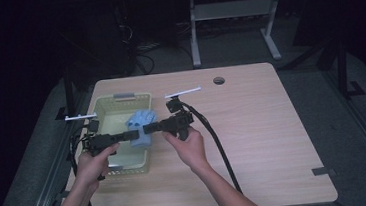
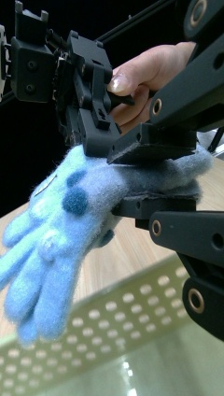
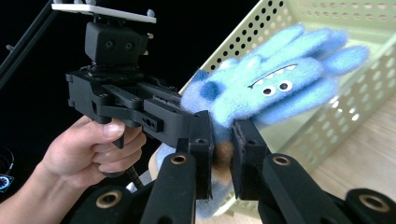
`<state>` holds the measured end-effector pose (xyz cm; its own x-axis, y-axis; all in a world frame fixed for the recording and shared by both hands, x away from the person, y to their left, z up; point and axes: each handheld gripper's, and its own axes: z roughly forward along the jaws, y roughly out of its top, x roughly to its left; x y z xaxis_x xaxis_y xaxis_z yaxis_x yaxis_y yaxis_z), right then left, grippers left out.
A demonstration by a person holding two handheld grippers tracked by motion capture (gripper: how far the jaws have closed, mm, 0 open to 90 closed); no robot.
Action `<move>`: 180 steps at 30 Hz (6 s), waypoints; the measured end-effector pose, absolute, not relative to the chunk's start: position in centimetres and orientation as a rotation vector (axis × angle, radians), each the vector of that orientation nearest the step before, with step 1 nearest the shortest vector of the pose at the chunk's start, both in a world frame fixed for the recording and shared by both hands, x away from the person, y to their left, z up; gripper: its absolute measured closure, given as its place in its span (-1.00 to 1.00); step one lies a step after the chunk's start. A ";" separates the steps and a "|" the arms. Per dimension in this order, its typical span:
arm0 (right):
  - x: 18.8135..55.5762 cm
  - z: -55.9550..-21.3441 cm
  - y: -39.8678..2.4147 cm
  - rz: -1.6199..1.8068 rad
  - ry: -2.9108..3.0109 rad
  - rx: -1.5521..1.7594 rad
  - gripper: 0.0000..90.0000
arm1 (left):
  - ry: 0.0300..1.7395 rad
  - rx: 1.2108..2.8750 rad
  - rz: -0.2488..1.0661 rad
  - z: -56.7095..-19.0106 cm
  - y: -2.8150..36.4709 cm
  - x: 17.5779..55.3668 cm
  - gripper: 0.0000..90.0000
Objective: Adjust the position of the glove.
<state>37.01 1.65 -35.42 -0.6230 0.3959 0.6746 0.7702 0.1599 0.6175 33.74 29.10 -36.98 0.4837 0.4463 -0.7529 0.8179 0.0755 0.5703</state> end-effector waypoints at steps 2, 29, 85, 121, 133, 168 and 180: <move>37.2 -35.5 2.2 -1.447 -2.082 -1.113 0.78 | 1.145 1.555 -0.389 -37.0 29.6 33.7 0.64; 39.4 -37.5 7.1 -1.392 -2.043 -1.109 0.75 | 1.237 1.500 -0.394 -38.4 34.4 34.5 0.69; 40.4 -39.5 6.3 -1.314 -2.128 -1.159 0.59 | 1.608 1.793 -0.220 -41.4 34.1 37.1 0.73; 40.3 -39.0 4.8 -1.324 -2.166 -1.199 0.43 | 1.726 1.847 -0.027 -38.9 33.4 38.2 0.17; 40.6 -38.6 2.3 -1.347 -2.157 -1.227 0.34 | 1.621 1.827 -0.021 -38.1 32.4 37.8 0.08; 40.8 -38.1 -4.7 -1.422 -2.096 -1.311 0.13 | 1.432 1.827 -0.025 -36.0 27.3 37.8 -0.20; 40.5 -37.7 -6.7 -1.432 -2.093 -1.333 0.12 | 1.392 1.830 -0.036 -35.7 25.9 37.9 -0.28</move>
